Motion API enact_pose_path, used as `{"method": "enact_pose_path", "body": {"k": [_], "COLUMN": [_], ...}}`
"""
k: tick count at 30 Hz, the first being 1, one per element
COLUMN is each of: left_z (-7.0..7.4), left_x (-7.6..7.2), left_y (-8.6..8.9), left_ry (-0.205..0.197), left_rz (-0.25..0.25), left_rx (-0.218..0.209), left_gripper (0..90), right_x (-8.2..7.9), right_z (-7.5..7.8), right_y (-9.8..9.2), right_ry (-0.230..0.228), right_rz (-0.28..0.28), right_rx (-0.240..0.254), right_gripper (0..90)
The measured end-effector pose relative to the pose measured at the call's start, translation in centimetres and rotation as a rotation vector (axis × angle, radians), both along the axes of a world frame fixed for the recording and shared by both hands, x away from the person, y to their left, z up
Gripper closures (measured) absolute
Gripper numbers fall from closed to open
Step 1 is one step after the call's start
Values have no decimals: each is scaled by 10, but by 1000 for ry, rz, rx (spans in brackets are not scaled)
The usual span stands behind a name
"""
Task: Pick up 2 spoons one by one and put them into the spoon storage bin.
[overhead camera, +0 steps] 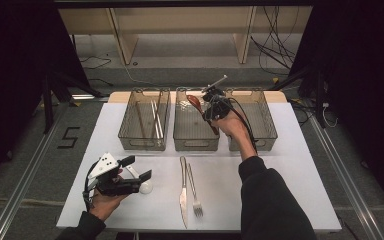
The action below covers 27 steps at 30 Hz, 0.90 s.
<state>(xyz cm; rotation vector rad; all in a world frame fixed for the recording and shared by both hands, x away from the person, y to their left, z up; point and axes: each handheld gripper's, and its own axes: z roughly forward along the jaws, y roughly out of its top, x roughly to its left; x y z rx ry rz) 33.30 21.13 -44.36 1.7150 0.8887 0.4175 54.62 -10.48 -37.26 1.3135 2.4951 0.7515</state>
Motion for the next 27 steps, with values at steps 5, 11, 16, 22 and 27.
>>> {"method": "enact_pose_path", "body": {"k": [5,11,16,22,27], "left_z": [-1,0,0,0,1], "left_x": [0,0,0,0,2], "left_y": [0,-1,-1,-1,1], "left_ry": [3,0,1,2,4], "left_rz": [-1,-4,-5,-10,-2], "left_rx": [0,0,0,2,7], "left_gripper": [159,160,159,160,159], "right_x": [2,4,6,6,-4], "right_z": [-3,-7,-11,-12,-1], "right_y": [2,4,7,9,4], "right_ry": [1,16,0,21,6], "right_rz": [-1,-10,-20,-6,34], "right_rx": [-7,-14,-22,11,28], "right_gripper": [812,811,767,533,437]}}
